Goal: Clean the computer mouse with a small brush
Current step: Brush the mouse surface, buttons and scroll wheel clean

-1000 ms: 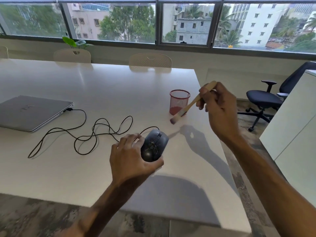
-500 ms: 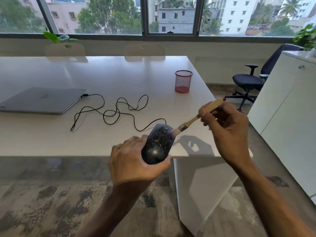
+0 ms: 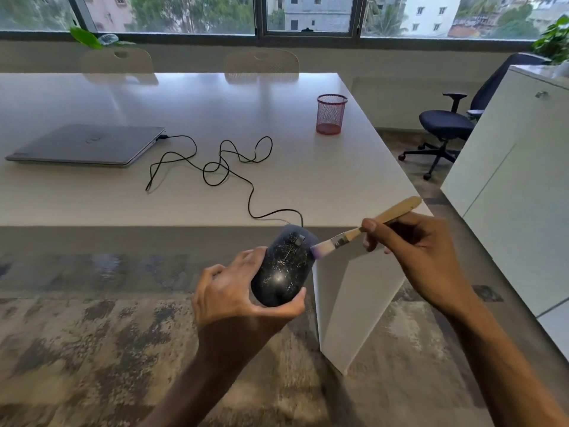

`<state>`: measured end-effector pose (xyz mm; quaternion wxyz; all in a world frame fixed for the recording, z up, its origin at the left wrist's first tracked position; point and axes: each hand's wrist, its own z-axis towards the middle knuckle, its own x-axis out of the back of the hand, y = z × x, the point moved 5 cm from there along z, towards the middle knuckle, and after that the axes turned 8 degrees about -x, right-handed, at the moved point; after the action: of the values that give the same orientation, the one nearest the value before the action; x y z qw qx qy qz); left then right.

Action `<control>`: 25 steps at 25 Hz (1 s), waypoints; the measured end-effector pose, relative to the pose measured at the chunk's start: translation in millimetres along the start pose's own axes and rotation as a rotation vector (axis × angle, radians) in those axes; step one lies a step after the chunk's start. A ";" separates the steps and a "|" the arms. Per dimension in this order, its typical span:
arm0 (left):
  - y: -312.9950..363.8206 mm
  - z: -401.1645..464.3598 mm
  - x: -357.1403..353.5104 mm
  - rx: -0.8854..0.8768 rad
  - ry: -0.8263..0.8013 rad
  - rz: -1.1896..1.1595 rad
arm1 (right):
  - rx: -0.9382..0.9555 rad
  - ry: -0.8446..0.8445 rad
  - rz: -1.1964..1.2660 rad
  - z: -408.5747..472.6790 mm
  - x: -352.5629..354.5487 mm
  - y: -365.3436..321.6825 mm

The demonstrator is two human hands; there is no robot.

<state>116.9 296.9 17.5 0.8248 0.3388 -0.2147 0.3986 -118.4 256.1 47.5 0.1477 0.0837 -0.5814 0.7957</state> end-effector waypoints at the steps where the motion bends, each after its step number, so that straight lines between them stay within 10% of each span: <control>1: 5.0 -3.9 -0.5 -0.022 0.003 0.009 | -0.009 0.031 0.033 -6.8 5.2 1.8; 25: 47.5 -46.5 -10.2 0.028 -0.008 -0.069 | 0.048 0.137 0.072 -74.3 14.7 1.8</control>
<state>76.6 347.1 -2.0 0.8322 0.3591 -0.2007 0.3717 -130.0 328.2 27.3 0.1564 0.0113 -0.5534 0.8180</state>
